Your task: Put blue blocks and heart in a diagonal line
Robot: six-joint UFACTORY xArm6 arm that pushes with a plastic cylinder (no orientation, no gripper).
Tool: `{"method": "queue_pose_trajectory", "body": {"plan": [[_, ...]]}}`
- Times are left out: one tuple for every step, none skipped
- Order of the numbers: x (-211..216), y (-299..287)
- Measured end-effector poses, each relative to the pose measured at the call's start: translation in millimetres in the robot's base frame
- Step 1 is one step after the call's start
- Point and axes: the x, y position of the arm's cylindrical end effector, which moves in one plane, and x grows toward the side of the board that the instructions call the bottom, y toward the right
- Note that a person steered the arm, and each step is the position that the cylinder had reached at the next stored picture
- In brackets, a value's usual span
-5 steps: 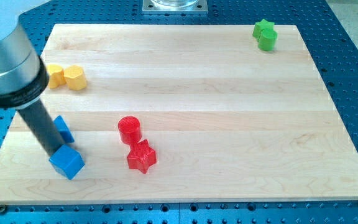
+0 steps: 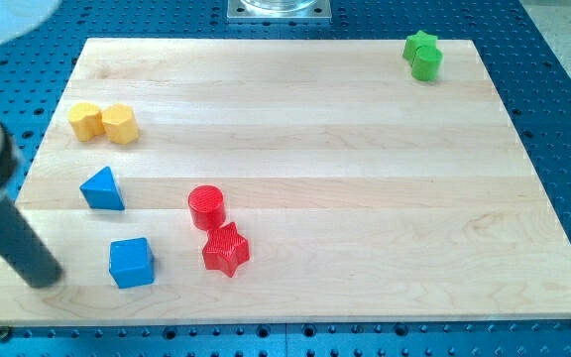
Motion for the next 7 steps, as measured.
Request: {"method": "queue_pose_trajectory", "body": {"plan": [[-72.0,-36.6],[-155.3,-37.0],[-197.4,-36.9],[-224.3,18.7],[-228.5,36.6],[-213.6,45.8],[-235.7,55.3]]}}
